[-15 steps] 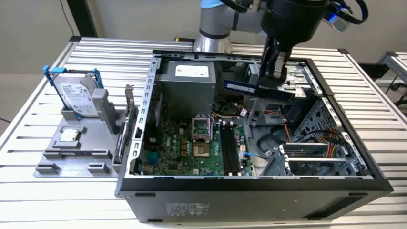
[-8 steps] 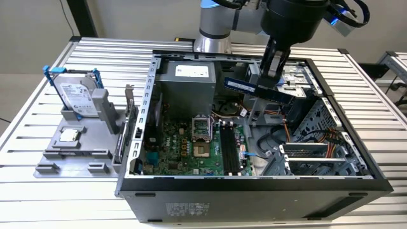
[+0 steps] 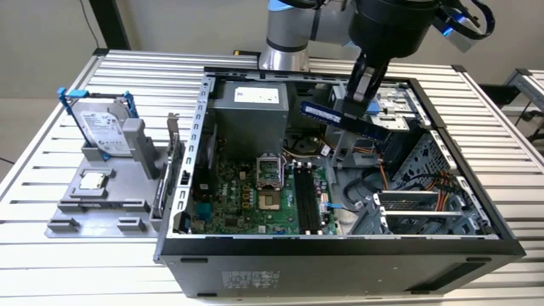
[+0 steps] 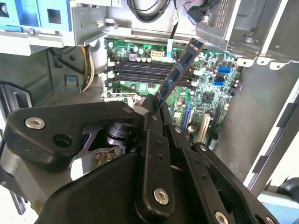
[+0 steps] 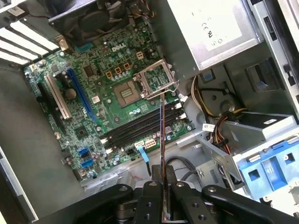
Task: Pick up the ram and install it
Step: 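Insert the ram into the slot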
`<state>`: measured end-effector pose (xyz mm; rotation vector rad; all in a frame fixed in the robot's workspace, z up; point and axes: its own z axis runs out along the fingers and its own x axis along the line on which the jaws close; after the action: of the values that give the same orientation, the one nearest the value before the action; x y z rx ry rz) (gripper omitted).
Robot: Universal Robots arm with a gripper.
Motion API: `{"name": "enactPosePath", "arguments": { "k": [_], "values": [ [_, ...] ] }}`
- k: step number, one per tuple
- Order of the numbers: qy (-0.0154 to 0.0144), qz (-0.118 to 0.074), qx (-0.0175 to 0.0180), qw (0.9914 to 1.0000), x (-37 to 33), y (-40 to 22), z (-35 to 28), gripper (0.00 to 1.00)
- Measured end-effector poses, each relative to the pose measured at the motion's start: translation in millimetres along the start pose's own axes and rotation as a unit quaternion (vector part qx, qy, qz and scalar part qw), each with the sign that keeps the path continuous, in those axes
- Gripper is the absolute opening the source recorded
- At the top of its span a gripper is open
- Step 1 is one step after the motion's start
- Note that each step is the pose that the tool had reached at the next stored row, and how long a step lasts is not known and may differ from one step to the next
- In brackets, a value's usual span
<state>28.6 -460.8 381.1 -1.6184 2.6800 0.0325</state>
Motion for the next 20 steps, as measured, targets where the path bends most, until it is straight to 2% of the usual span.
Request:
{"name": "enactPosePath", "arguments": {
  "k": [5, 10, 14, 20],
  "values": [
    [0.0, 0.022, 0.0003, 0.99975, 0.0, 0.0, 0.0, 0.0],
    [-0.0001, 0.044, 0.0003, 0.99902, 0.0, 0.0, 0.1, 0.0],
    [-0.0002, 0.062, 0.0004, 0.99809, 0.0, 0.0, 0.2, 0.0],
    [-0.0002, 0.088, 0.0005, 0.99614, 0.0, 0.0, 0.2, 0.0]
  ]
}}
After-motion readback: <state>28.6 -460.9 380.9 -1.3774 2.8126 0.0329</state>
